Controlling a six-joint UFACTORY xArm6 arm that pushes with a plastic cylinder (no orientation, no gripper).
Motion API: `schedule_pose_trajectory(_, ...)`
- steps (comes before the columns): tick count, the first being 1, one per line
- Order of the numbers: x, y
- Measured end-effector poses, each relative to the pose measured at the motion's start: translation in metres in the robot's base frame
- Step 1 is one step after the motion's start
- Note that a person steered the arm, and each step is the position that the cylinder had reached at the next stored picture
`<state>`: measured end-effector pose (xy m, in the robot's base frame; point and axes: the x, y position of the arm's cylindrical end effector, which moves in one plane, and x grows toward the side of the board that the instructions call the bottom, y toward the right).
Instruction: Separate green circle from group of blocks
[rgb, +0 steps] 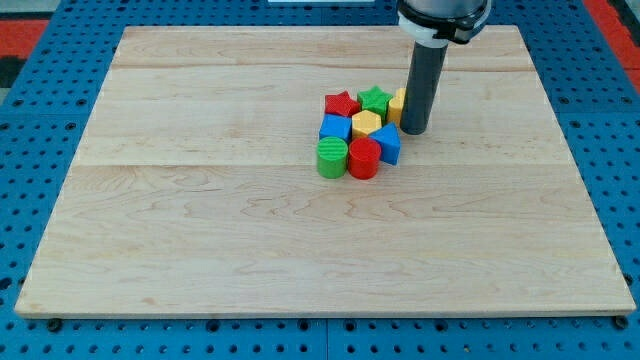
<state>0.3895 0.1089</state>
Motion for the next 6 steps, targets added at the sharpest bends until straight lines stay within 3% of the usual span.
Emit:
schedule_pose_trajectory(3, 0.001, 0.011)
schedule_pose_trajectory(4, 0.036, 0.007)
schedule_pose_trajectory(6, 0.045, -0.078)
